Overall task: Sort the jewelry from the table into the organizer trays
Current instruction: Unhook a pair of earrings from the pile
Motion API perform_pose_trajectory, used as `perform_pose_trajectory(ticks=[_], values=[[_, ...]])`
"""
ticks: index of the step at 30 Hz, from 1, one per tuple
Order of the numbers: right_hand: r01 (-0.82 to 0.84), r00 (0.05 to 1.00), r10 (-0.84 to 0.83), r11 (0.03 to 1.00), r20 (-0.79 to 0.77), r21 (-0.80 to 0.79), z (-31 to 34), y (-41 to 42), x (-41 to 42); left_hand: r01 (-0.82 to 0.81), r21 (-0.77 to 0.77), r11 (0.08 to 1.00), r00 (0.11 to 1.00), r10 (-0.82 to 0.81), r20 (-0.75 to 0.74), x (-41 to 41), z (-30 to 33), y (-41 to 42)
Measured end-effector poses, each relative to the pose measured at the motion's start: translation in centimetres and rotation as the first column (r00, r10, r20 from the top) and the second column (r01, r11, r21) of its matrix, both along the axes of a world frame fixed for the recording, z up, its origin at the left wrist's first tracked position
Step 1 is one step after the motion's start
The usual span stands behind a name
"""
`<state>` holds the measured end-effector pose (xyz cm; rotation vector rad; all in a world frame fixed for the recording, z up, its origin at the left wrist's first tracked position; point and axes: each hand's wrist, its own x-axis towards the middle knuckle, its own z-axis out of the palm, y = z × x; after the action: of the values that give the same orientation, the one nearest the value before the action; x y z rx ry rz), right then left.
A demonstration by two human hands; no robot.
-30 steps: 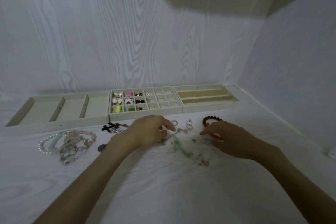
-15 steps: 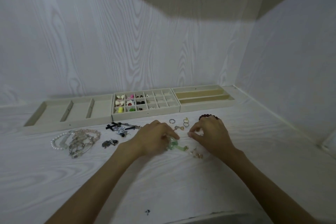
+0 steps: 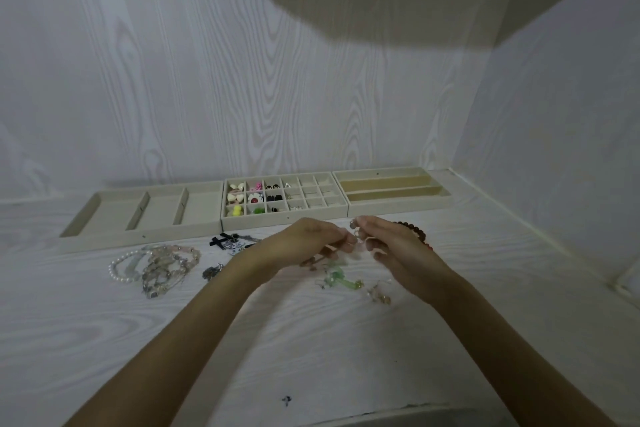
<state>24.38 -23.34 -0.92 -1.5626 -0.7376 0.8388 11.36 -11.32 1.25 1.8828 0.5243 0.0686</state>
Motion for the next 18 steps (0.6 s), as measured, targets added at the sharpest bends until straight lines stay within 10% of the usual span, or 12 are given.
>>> perform_pose_trajectory(ticks=[11,18], values=[[-0.118,0.964,0.126,0.992,-0.233,0.049,-0.4,0.0,-0.9,-0.090,-0.021,0.996,0.992,0.091,0.089,-0.9,1.0,0.0],[0.053,0.989,-0.057,0.998,0.137,0.031,0.9,0.8,-1.3,-0.193,0.257,0.947,0.949,0.113,0.295,-0.7,-0.7,1.5]])
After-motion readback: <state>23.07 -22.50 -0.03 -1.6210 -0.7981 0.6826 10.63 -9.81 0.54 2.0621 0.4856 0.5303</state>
